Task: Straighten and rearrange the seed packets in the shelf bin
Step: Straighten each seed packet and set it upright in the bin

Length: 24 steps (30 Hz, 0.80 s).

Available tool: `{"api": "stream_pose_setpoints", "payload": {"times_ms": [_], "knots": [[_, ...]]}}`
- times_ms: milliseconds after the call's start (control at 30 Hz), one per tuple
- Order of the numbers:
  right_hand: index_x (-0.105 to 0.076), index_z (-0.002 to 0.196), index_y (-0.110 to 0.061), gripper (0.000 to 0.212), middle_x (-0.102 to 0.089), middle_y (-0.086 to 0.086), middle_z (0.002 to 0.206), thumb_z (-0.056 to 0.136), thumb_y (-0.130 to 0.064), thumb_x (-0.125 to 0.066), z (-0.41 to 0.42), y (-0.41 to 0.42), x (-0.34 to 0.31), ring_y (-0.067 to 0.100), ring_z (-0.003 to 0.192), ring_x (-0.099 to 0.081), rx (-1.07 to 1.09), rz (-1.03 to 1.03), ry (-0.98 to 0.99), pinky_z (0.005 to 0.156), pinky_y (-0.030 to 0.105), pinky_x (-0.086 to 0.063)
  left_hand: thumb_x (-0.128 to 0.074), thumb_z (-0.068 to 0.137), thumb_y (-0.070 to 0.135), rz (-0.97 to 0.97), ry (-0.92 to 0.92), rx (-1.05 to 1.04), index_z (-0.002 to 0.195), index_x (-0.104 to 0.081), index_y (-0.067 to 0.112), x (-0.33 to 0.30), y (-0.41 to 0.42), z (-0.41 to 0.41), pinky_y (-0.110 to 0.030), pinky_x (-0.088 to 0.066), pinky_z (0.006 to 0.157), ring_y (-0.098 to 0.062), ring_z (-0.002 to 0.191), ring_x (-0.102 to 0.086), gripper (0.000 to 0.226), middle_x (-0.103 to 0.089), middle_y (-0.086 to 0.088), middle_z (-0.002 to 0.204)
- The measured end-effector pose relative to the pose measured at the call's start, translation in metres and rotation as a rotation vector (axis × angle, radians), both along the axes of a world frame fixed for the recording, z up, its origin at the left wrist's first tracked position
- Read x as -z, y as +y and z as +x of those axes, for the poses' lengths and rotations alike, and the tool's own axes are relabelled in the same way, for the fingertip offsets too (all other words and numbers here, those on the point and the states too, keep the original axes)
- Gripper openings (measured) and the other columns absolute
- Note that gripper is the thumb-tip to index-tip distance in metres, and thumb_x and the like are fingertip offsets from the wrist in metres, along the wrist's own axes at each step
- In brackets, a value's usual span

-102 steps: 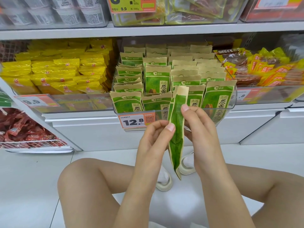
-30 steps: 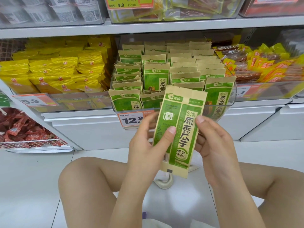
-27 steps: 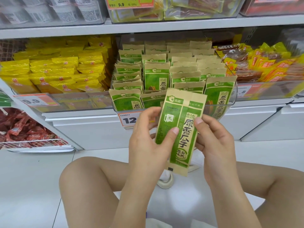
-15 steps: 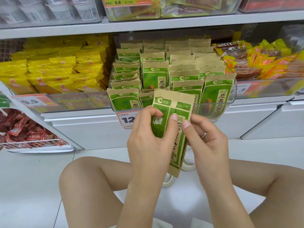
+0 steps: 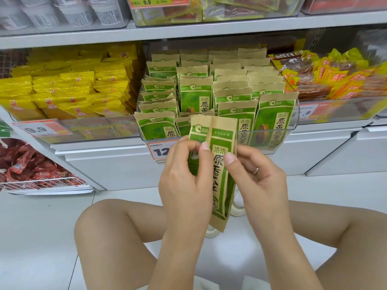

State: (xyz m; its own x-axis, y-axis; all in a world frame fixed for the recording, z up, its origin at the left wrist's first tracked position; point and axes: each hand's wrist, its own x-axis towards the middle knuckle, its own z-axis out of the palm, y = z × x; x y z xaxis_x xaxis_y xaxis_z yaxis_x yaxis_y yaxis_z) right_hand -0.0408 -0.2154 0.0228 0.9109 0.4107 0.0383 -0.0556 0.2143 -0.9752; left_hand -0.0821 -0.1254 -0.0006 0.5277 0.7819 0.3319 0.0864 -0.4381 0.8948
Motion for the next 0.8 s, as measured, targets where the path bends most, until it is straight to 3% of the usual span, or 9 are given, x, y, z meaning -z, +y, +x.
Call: {"api": "stream_pose_setpoints", "payload": {"times_ms": [67,167,233,333,467,567,633,800], "knots": [[-0.072,0.089,-0.017,0.01,-0.074,-0.004,0.082,0.084,-0.024,-0.069,0.002,0.0,0.001,0.006,0.075,-0.067,-0.005,-0.015,0.0,0.066,0.018,-0.052,-0.053,0.09,0.046,-0.126,-0.005,0.013,0.083,-0.059,0.029,-0.003,0.002,-0.001,-0.038,-0.051,0.071,-0.012,0.082,-0.064,0.02,-0.067,0.012,0.084],[-0.075,0.078,-0.018,0.015,-0.072,-0.005,0.075,0.078,-0.028,-0.064,0.005,-0.001,0.003,0.008,0.071,-0.067,-0.01,-0.012,0.077,0.061,0.021,-0.053,-0.059,0.087,0.04,-0.383,-0.067,0.106,0.079,-0.06,0.021,-0.01,0.004,-0.001,-0.03,-0.048,0.059,-0.009,0.061,-0.058,0.02,-0.063,0.011,0.066],[-0.076,0.076,-0.021,0.012,-0.071,-0.005,0.073,0.074,-0.031,-0.069,0.005,0.0,0.003,0.009,0.07,-0.066,-0.027,-0.008,0.11,0.06,0.023,-0.054,-0.061,0.084,0.04,-0.52,-0.085,0.204,0.082,-0.06,0.012,-0.014,0.005,-0.003,-0.038,-0.051,0.062,-0.009,0.063,-0.057,0.028,-0.062,0.008,0.07],[-0.073,0.074,-0.018,0.013,-0.069,-0.007,0.068,0.071,-0.031,-0.076,0.003,0.0,0.001,0.007,0.066,-0.064,-0.026,0.004,0.109,0.061,0.023,-0.055,-0.067,0.076,0.05,-0.638,-0.095,0.344,0.089,-0.059,0.009,-0.015,0.006,-0.007,-0.058,-0.053,0.078,-0.016,0.074,-0.059,0.044,-0.062,-0.001,0.081],[-0.073,0.075,-0.016,0.012,-0.068,-0.008,0.067,0.071,-0.027,-0.075,0.002,0.001,-0.002,0.004,0.064,-0.063,-0.034,0.012,0.097,0.062,0.024,-0.054,-0.07,0.068,0.05,-0.681,-0.123,0.394,0.097,-0.055,0.005,-0.014,0.006,-0.01,-0.058,-0.054,0.076,-0.012,0.069,-0.06,0.055,-0.063,0.005,0.08],[-0.073,0.07,-0.02,0.008,-0.068,-0.003,0.067,0.076,-0.025,-0.075,0.002,0.001,0.0,0.01,0.062,-0.062,-0.042,0.011,0.109,0.061,0.024,-0.054,-0.07,0.07,0.051,-0.703,-0.126,0.392,0.097,-0.058,0.006,-0.011,0.006,-0.008,-0.062,-0.053,0.079,-0.023,0.076,-0.061,0.054,-0.064,-0.005,0.085],[-0.072,0.069,-0.02,0.009,-0.066,-0.001,0.065,0.077,-0.023,-0.067,0.003,0.002,0.0,0.013,0.06,-0.061,-0.042,0.021,0.109,0.06,0.023,-0.053,-0.069,0.071,0.053,-0.713,-0.124,0.385,0.095,-0.06,0.008,-0.009,0.006,-0.008,-0.05,-0.053,0.076,-0.024,0.077,-0.059,0.052,-0.063,-0.007,0.084],[-0.064,0.07,-0.012,0.011,-0.062,-0.008,0.058,0.077,-0.014,-0.072,0.003,0.003,0.001,0.003,0.056,-0.057,0.012,0.032,0.042,0.058,0.015,-0.048,-0.07,0.076,0.043,-0.696,-0.1,0.406,0.098,-0.058,0.004,-0.009,0.005,-0.007,-0.021,-0.047,0.06,-0.011,0.069,-0.058,0.046,-0.062,0.001,0.076]]}}
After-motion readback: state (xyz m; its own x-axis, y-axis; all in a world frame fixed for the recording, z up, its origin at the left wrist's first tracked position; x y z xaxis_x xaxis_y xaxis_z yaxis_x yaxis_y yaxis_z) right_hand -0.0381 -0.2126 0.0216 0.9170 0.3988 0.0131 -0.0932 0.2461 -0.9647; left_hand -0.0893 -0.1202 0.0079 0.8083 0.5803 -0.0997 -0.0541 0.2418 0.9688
